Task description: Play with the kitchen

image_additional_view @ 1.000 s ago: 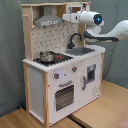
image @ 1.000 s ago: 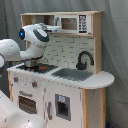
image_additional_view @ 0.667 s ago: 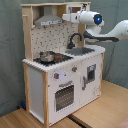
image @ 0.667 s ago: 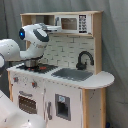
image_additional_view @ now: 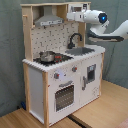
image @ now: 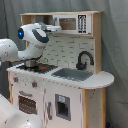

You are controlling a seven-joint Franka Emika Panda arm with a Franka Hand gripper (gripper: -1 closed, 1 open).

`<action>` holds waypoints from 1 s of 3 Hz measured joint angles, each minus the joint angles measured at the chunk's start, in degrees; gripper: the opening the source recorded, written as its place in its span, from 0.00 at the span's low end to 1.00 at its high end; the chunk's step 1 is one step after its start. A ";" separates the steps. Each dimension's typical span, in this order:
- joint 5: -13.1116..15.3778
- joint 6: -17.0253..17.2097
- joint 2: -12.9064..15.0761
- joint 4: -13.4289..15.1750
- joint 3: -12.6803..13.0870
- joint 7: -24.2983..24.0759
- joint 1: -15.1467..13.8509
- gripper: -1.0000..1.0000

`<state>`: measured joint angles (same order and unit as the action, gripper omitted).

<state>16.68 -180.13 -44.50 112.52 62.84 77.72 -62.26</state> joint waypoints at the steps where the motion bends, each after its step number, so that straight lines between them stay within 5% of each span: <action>1: 0.01 -0.35 0.02 2.77 -2.94 0.30 4.21 0.00; 3: 0.01 -3.16 -0.12 8.61 -8.94 1.36 12.15 0.00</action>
<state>16.69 -183.28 -44.61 121.14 53.90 79.09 -50.11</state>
